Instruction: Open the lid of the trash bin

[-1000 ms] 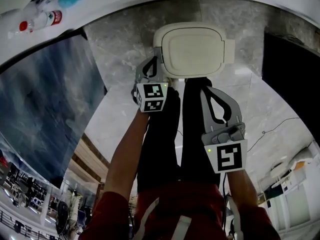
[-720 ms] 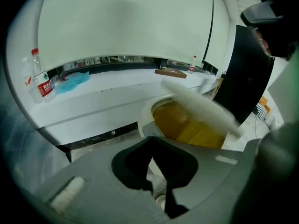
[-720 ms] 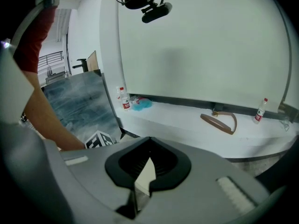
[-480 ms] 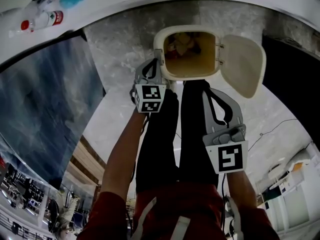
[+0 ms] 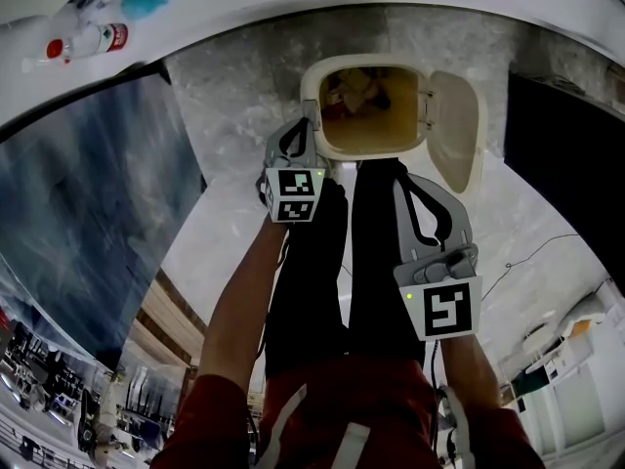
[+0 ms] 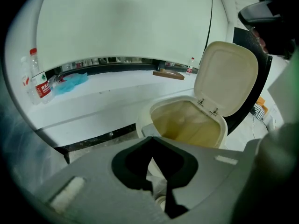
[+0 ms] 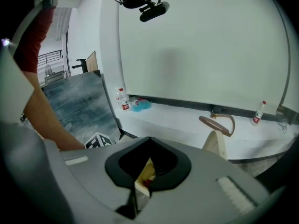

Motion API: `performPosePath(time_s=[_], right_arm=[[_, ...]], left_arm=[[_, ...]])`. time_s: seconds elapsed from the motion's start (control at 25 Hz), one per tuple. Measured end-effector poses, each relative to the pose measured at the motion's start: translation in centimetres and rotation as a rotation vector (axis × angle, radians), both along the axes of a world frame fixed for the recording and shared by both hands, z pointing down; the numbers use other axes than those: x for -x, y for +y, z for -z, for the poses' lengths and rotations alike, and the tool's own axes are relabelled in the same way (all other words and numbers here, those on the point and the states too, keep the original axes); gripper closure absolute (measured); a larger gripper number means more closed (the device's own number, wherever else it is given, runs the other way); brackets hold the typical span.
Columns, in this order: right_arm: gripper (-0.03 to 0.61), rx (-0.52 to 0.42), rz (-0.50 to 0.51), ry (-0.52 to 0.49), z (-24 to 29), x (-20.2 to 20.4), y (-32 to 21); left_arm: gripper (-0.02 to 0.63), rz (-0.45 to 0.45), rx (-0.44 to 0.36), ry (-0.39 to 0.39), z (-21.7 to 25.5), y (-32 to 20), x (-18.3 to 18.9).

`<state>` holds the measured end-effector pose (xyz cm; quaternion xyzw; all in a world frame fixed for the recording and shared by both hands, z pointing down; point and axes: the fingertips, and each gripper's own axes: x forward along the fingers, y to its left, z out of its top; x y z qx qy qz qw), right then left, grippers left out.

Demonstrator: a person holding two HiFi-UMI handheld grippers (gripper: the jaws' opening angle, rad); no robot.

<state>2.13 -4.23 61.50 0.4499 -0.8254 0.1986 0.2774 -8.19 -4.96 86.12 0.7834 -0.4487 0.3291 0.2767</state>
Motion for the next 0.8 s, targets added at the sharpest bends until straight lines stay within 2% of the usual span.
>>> performPosePath(time_s=[0.12,0.4,0.56,0.8], right_arm=[[0.577,-0.001,0.002,0.003,0.2,-0.1,0.0],[0.578,-0.038,0.002,-0.003,2.2,0.0,-0.6],[0.578,-0.063,0.006,-0.003,4.1,0.1,-1.0],[0.578,-0.13,0.013,-0.004,7.3,0.4,-2.0]], left_arm=[[0.607,-0.015,0.002,-0.006,0.2,-0.2,-0.1],[0.607,0.014,0.024,-0.028,1.4,-0.2,1.2],[0.607,0.052,0.031,-0.033,3.7,-0.3,2.7],[0.607,0.056,-0.012,-0.015,8.5,-0.2,3.2]])
